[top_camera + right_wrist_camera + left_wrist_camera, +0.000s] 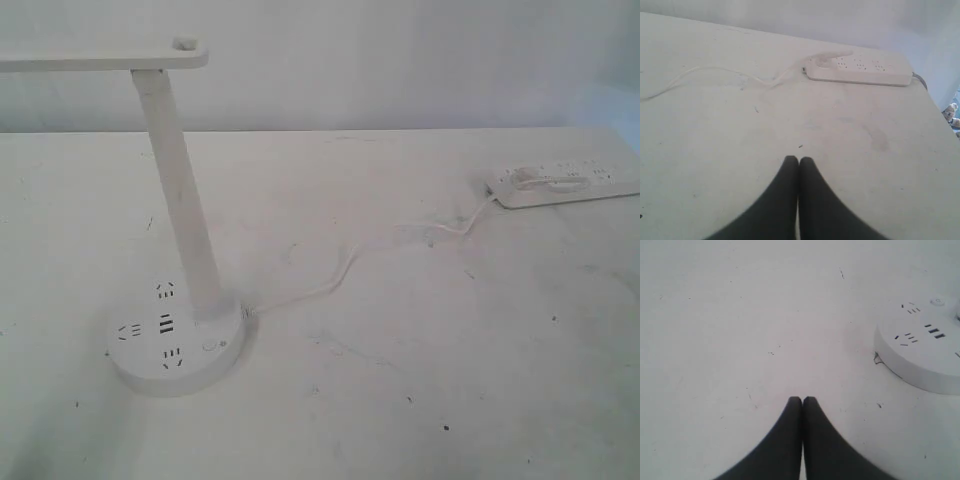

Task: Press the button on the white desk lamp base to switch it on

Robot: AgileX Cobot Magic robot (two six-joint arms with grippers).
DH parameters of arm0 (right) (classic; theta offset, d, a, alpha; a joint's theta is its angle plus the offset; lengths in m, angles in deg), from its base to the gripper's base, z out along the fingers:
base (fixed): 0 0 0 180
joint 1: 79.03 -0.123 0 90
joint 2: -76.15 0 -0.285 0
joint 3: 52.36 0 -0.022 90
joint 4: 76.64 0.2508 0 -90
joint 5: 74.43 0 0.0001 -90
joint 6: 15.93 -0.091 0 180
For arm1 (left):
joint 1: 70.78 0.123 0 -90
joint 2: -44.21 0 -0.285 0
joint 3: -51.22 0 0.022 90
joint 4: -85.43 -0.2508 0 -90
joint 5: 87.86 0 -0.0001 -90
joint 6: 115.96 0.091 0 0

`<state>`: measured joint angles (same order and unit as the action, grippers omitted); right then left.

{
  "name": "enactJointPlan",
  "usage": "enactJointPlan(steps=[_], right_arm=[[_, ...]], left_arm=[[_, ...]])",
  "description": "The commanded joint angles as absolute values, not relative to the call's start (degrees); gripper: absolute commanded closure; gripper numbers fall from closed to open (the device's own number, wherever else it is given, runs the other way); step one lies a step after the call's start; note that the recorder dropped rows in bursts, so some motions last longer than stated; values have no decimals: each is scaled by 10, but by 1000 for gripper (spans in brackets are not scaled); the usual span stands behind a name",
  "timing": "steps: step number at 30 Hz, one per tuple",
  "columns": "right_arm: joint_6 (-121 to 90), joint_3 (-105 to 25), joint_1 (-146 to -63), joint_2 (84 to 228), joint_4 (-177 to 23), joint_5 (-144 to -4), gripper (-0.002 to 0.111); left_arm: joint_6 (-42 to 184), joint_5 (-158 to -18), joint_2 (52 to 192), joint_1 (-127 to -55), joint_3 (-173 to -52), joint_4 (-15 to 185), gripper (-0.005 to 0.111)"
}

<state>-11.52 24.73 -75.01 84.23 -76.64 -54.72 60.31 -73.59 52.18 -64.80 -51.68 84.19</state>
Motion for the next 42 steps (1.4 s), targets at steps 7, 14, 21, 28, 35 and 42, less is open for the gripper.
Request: enactJointPlan(steps=[7, 14, 21, 28, 35, 42], right_arm=[[-117, 249, -752, 839, -766, -549, 108], [-117, 249, -752, 839, -766, -551, 108], [-117, 249, -752, 839, -766, -551, 108], [-117, 249, -752, 839, -766, -591, 108], [-117, 249, -752, 839, -766, -832, 108], [-146, 249, -752, 839, -751, -1039, 108]], left_arm=[[604, -746, 520, -653, -516, 842, 107], [604, -750, 520, -653, -516, 842, 107], [604, -750, 520, -653, -516, 842, 107], [604, -750, 520, -653, -516, 842, 107], [604, -750, 520, -653, -516, 842, 107], [604, -750, 520, -653, -516, 842, 107]])
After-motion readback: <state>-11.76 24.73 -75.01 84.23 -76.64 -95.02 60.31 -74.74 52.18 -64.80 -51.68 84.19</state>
